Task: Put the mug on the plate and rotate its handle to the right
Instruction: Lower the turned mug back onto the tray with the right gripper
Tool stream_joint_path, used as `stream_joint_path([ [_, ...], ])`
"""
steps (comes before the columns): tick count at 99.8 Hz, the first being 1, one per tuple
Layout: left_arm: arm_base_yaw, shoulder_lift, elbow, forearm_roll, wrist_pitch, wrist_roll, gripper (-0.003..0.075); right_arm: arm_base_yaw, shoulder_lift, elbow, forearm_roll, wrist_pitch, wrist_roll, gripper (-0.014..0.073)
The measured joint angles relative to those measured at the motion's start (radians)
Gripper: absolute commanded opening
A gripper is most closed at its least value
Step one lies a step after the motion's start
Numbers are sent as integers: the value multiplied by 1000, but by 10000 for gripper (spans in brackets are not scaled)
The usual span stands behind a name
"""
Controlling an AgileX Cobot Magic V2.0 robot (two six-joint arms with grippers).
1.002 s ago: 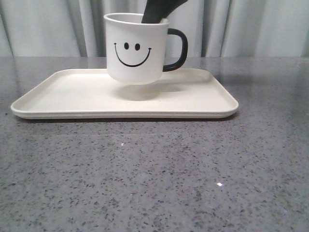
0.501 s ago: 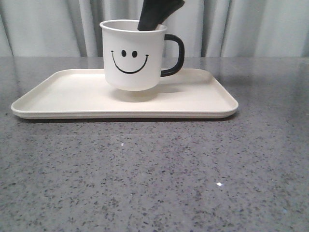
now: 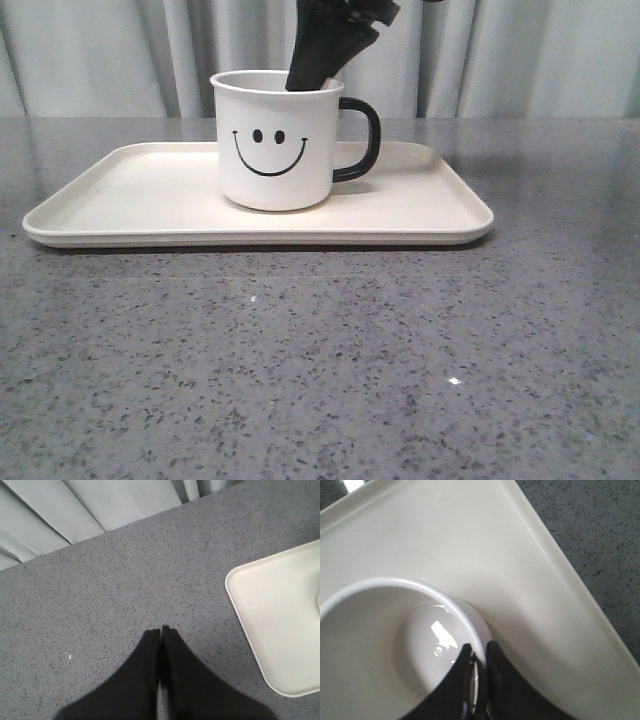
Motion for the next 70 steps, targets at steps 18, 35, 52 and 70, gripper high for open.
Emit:
stream_joint_path([
  [18, 0, 0, 0, 0, 0, 0, -20, 0, 0, 0, 0, 0, 0, -59],
  [35, 0, 0, 0, 0, 0, 0, -20, 0, 0, 0, 0, 0, 0, -56],
  [52, 0, 0, 0, 0, 0, 0, -20, 0, 0, 0, 0, -1, 0, 6],
  [70, 0, 0, 0, 0, 0, 0, -20, 0, 2, 0, 0, -2, 0, 113],
])
